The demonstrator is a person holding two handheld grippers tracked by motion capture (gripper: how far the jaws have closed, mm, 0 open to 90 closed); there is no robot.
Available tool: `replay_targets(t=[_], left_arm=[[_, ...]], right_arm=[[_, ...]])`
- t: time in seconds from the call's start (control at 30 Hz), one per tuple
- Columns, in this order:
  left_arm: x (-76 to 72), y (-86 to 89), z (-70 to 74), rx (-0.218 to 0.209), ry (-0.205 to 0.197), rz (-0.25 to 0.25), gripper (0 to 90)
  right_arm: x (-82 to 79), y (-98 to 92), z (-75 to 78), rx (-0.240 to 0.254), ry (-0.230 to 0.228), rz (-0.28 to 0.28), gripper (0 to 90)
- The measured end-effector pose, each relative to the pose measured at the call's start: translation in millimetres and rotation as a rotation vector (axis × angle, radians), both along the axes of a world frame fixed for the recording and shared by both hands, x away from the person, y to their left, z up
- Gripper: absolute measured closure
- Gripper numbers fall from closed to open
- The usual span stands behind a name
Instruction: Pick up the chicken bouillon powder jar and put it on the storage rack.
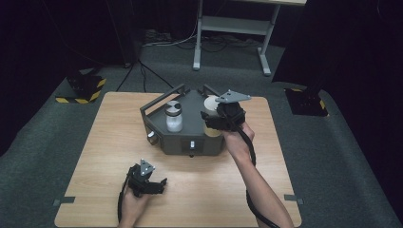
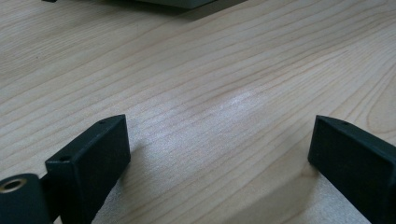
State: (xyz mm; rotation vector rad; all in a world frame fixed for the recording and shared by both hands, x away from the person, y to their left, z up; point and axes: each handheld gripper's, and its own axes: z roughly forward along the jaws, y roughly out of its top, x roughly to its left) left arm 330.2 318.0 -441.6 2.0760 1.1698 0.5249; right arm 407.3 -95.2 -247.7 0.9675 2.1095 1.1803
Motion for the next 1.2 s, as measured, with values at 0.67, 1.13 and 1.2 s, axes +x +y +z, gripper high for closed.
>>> replay_targets(t=[0.67,1.13,1.2], left_arm=[[-0.3,0.0,0.3,0.002,0.0,-0.001,5.8],[-0.4,-0.1,0.2,0.002,0.0,0.001,5.8],[-0.3,-0.1,0.2,0.002,0.0,0.001,5.8]], right_arm=[[31.3,31.1,-11.7,-0.015,0.041,-0.06,33.5],[35.6,33.8,-15.5,-0.009,0.046,-0.071,33.1],[36.4,32.2,-16.1,-0.001,0.048,-0.07,33.1]])
